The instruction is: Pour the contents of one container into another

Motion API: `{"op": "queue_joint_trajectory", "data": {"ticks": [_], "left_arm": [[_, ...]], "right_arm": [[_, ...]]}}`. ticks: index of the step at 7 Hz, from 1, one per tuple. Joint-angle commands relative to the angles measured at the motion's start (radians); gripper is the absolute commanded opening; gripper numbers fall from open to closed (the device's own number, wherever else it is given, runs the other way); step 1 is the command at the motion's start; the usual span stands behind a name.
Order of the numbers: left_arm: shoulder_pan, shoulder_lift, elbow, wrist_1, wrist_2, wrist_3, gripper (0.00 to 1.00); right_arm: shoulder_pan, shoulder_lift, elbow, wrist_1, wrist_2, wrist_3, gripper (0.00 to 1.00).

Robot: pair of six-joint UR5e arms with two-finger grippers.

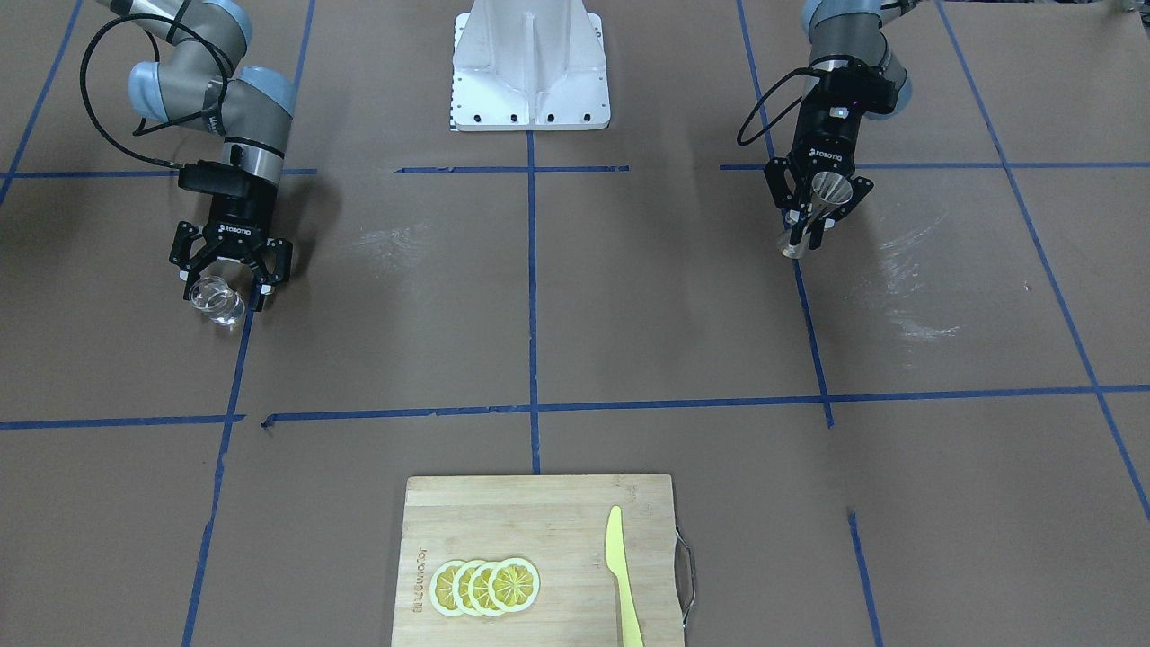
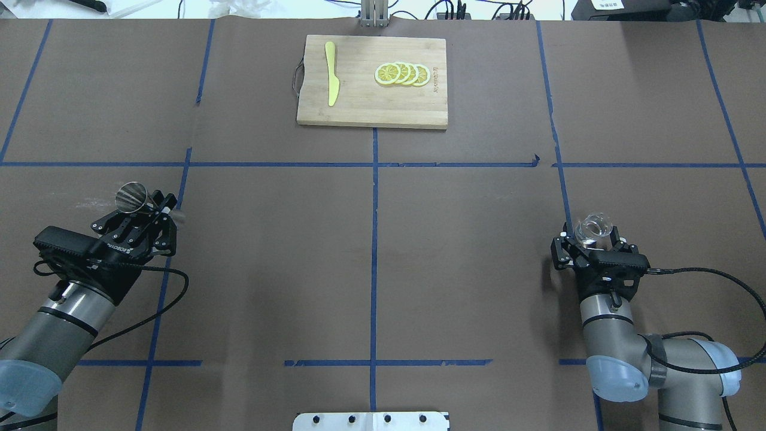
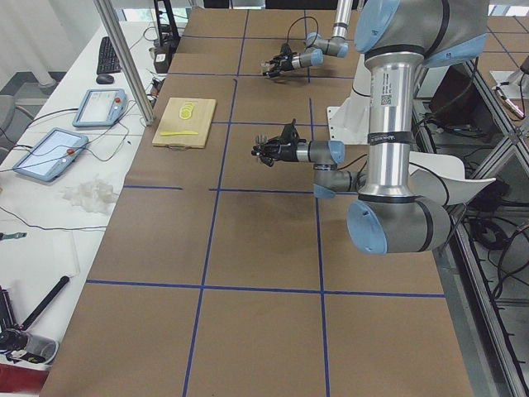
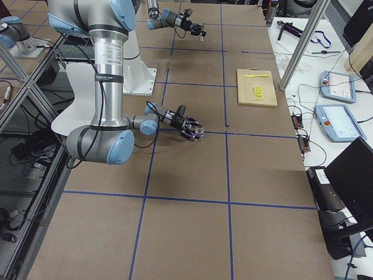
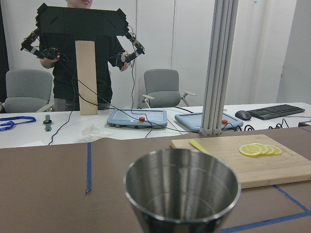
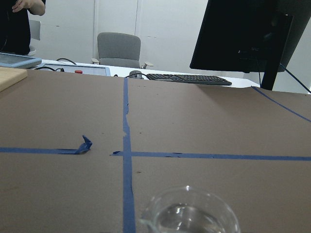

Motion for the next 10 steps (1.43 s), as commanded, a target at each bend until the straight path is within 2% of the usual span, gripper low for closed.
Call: {"op": "queue_joint_trajectory", "data": {"ticks": [1, 3, 6, 7, 9, 10], "left_arm": [[0.000, -0.001, -0.002, 0.000, 0.000, 0.000, 0.00], [0.000, 0.001, -0.003, 0.000, 0.000, 0.000, 0.00], [-0.002, 0.001, -0.008, 0.000, 0.005, -0.002, 0.00], [-0.002, -0.001, -0.006, 0.000, 0.023, -0.002, 0.00], [-0.002, -0.001, -0.006, 0.000, 0.023, 0.000, 0.00], [-0.002, 0.001, -0.006, 0.000, 0.023, 0.000, 0.00]], "right_arm": [[0.005, 0.002, -0.046, 0.111, 0.003, -0.034, 0.92], [0.008, 0.014, -0.069, 0.208, 0.000, -0.121, 0.92], [0.009, 0.016, -0.083, 0.236, 0.002, -0.135, 0.88], [0.009, 0.014, -0.085, 0.251, 0.002, -0.135, 0.77], [0.009, 0.016, -0.085, 0.254, 0.000, -0.135, 0.36], [0.009, 0.014, -0.083, 0.254, 0.002, -0.144, 0.19]]}}
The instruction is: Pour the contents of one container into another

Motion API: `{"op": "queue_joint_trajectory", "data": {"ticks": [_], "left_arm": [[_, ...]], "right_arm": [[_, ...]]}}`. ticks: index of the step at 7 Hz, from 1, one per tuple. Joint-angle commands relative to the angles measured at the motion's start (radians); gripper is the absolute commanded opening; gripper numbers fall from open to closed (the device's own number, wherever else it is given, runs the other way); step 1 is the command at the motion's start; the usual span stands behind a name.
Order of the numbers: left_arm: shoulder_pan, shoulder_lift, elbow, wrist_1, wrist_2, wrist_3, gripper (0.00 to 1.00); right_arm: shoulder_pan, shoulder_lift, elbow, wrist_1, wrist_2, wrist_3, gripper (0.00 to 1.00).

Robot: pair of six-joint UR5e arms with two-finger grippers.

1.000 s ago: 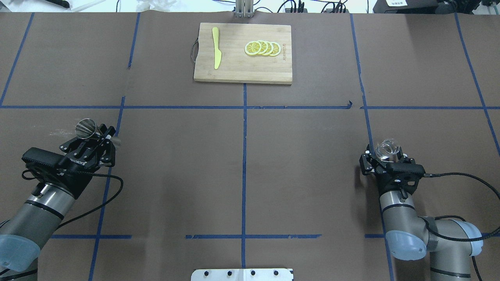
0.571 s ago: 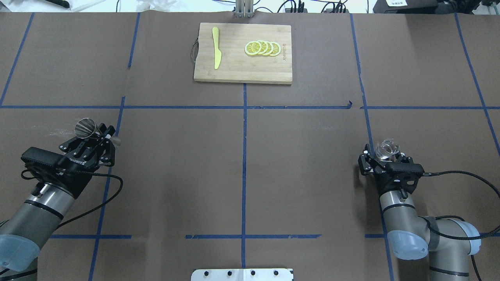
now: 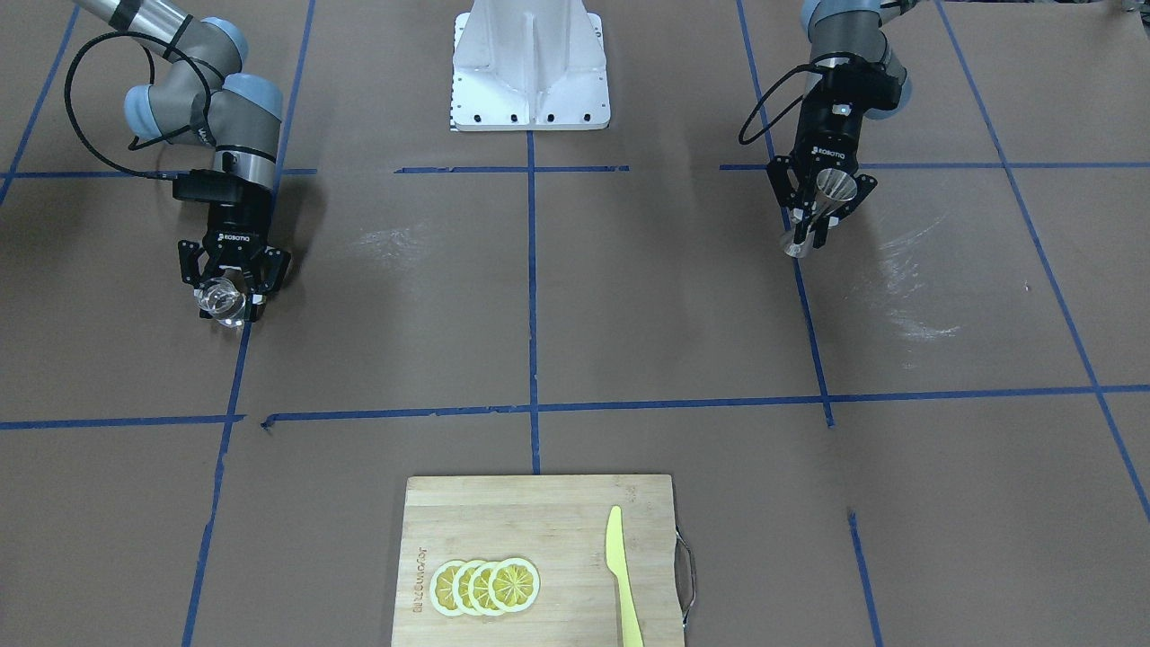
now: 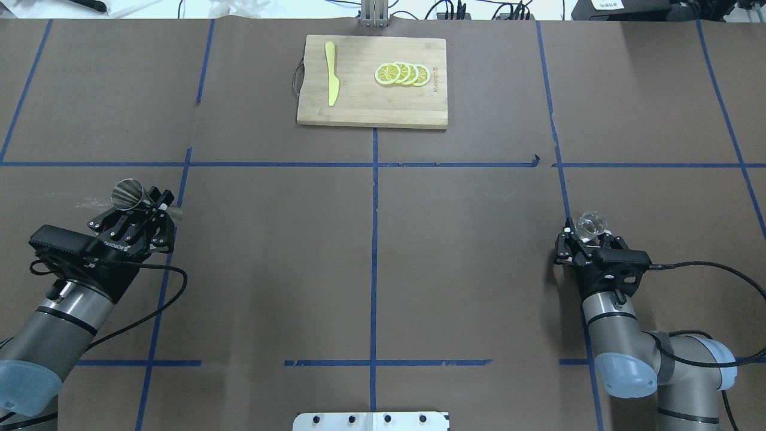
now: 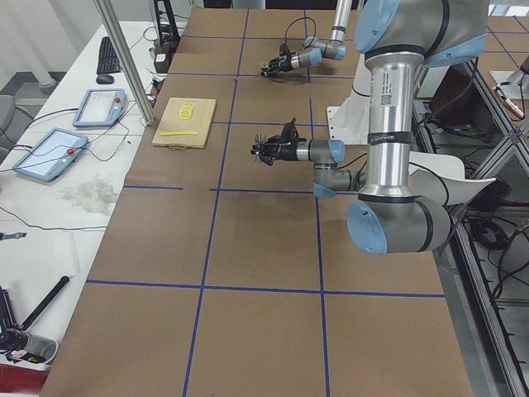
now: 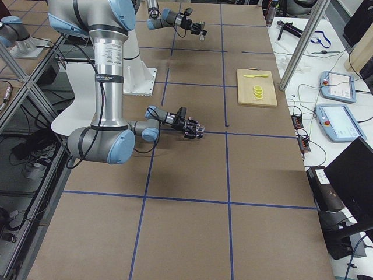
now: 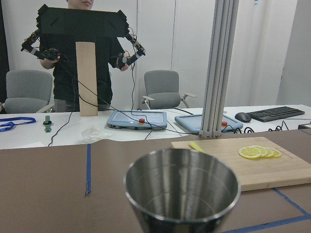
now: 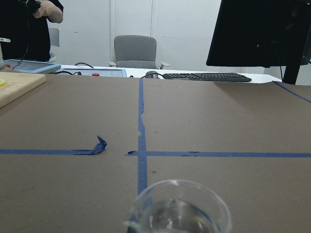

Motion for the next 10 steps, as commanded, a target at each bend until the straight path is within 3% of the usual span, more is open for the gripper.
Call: {"op": "queue_joint_trajectory", "data": {"ticks": [1, 3, 4, 7, 8, 10], "left_arm": [[0.002, 0.000, 0.002, 0.000, 0.001, 0.000, 0.00], [0.002, 0.000, 0.002, 0.002, 0.001, 0.000, 0.00], [0.005, -0.002, 0.004, 0.002, -0.001, 0.002, 0.00], [0.008, -0.130, 0.088, 0.014, -0.019, 0.044, 0.00], [0.009, -0.173, 0.085, 0.015, -0.037, 0.218, 0.00], [0.009, -0.293, 0.118, 0.082, -0.083, 0.334, 0.00]], "right_arm": [[0.002, 0.002, 0.007, 0.004, -0.001, -0.059, 0.00], [0.002, 0.019, 0.030, 0.169, -0.002, -0.268, 0.00], [0.005, 0.066, 0.076, 0.196, -0.005, -0.385, 0.00], [0.008, 0.217, 0.099, 0.190, -0.008, -0.533, 0.00], [0.008, 0.246, 0.116, 0.190, -0.010, -0.533, 0.00], [-0.008, 0.303, 0.177, 0.111, -0.005, -0.535, 0.00]]}}
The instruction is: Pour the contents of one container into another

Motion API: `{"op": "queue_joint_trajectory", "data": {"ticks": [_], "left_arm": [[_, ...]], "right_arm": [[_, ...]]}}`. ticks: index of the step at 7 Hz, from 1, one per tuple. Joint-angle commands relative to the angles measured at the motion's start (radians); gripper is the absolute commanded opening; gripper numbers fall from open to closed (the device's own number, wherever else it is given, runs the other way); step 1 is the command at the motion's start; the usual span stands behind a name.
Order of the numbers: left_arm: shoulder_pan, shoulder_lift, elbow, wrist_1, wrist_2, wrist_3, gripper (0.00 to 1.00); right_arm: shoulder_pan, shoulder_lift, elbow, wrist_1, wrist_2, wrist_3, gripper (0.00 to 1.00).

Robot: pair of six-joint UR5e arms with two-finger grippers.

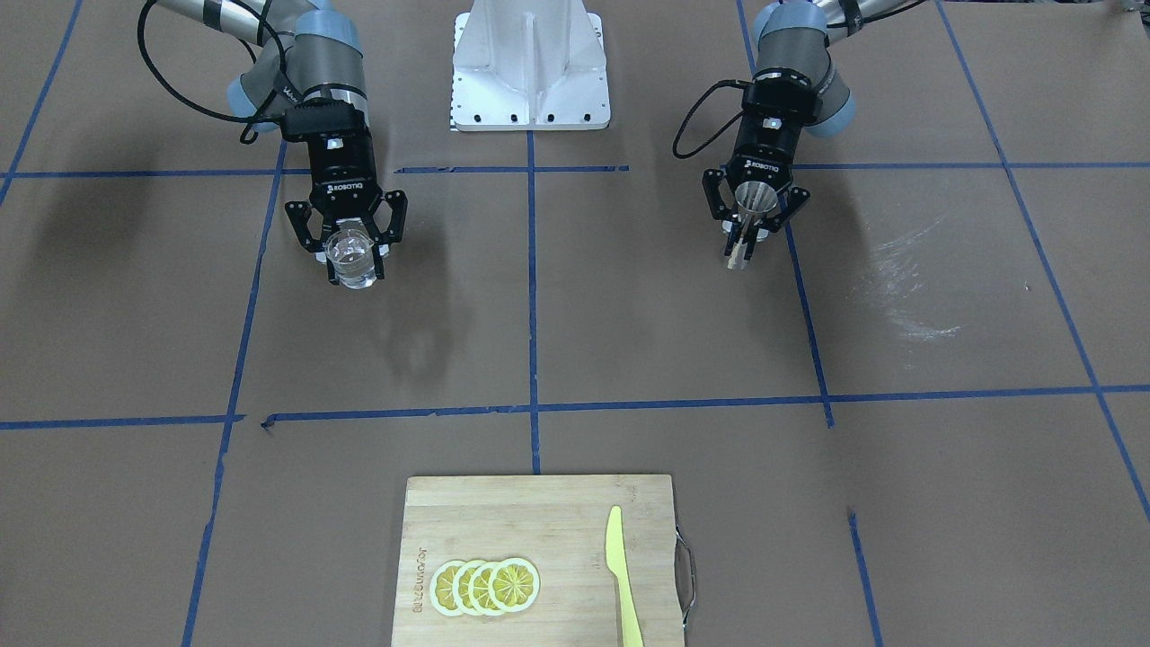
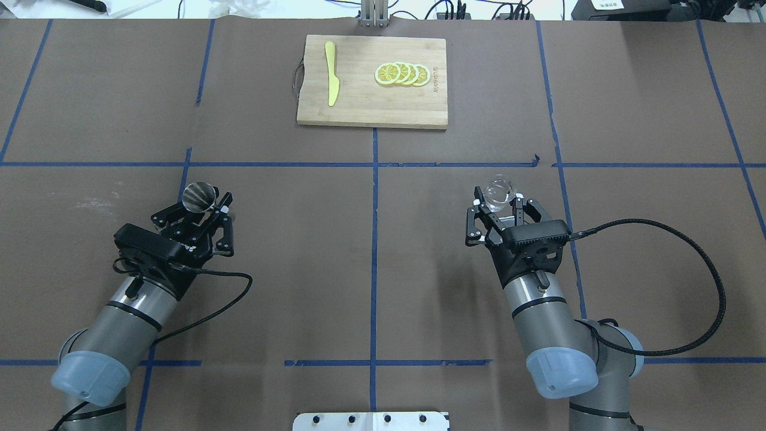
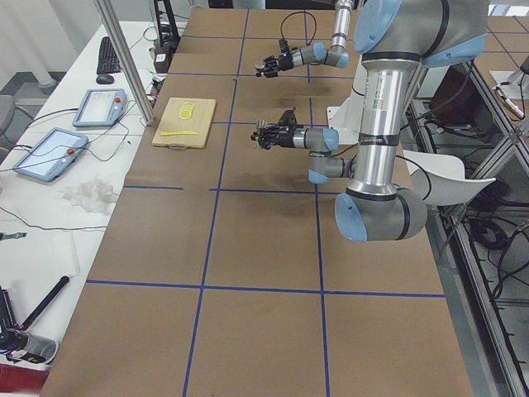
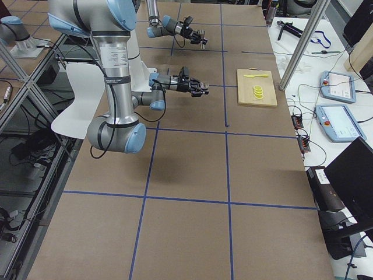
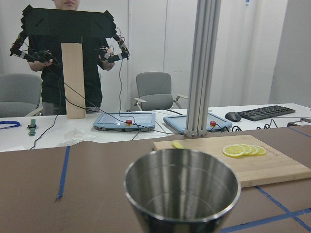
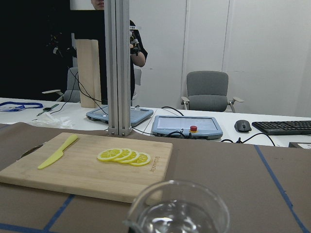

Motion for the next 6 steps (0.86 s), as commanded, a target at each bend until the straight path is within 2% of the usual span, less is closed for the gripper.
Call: {"op": "queue_joint_trajectory", "data": {"ticks": [1, 3, 4, 5, 6], "left_arm": [[0.005, -0.137, 0.043, 0.093, -0.090, 0.062, 0.00], [0.002, -0.225, 0.115, 0.094, -0.147, 0.059, 0.00], [0.000, -0.244, 0.133, 0.095, -0.170, 0.055, 0.00], [-0.001, -0.286, 0.161, 0.092, -0.220, 0.056, 0.00], [0.000, -0.337, 0.187, 0.094, -0.246, 0.053, 0.00]], "right_arm": [[-0.019, 0.086, 0.067, -0.157, 0.004, -0.003, 0.00], [-0.032, 0.123, 0.176, -0.351, 0.015, -0.013, 0.00], [-0.035, 0.152, 0.178, -0.377, 0.068, -0.038, 0.00], [-0.037, 0.177, 0.181, -0.378, 0.075, -0.065, 0.00], [-0.031, 0.188, 0.185, -0.451, 0.075, -0.069, 0.00]]}}
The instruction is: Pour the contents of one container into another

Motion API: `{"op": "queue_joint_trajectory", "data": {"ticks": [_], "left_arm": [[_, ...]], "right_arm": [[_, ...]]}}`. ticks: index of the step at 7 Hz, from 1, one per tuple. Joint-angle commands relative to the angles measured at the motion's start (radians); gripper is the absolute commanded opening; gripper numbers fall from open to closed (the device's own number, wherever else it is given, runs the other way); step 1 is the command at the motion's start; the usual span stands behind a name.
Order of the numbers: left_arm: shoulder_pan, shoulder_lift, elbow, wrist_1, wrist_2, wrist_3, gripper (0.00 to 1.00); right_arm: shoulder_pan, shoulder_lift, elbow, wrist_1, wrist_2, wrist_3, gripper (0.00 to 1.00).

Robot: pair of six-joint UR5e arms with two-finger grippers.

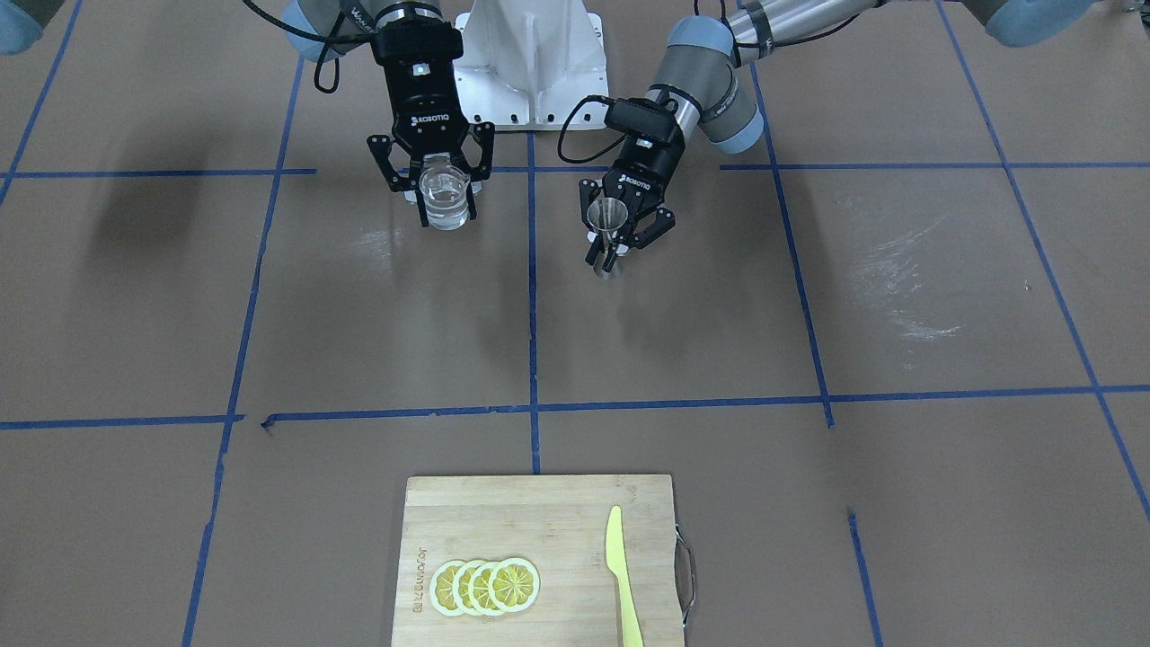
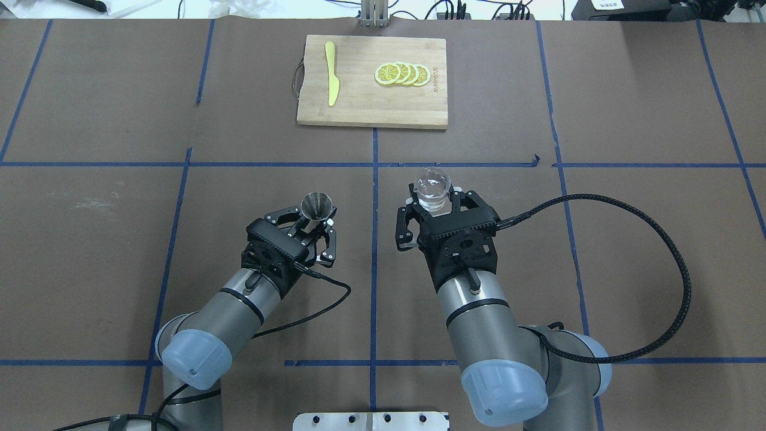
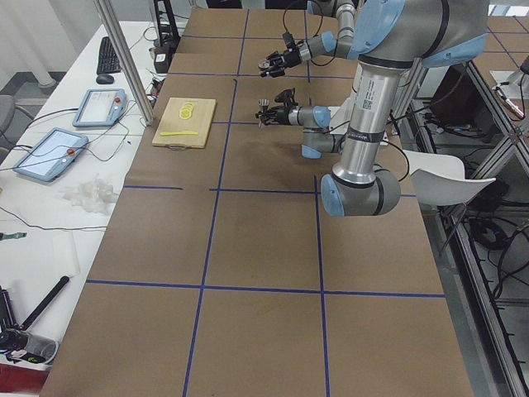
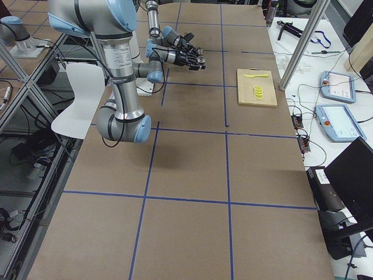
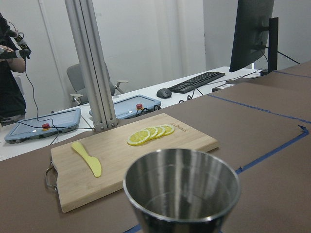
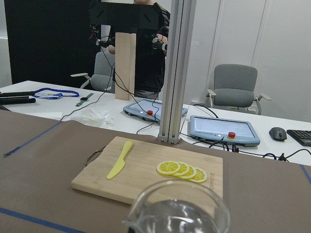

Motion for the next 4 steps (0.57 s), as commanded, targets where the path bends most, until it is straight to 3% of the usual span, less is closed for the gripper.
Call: {"op": "queue_joint_trajectory", "data": {"ticks": [1, 4], "left_arm": [[0.002, -0.095, 0.095, -0.004, -0.038, -0.002, 0.00], [0.003, -0.178, 0.153, -0.004, -0.040, -0.004, 0.00]], "right_arm": [[0.008, 0.042, 0.007, -0.085, 0.008, -0.013, 0.00], [0.008, 0.064, 0.010, -0.091, 0.008, -0.013, 0.00]]}}
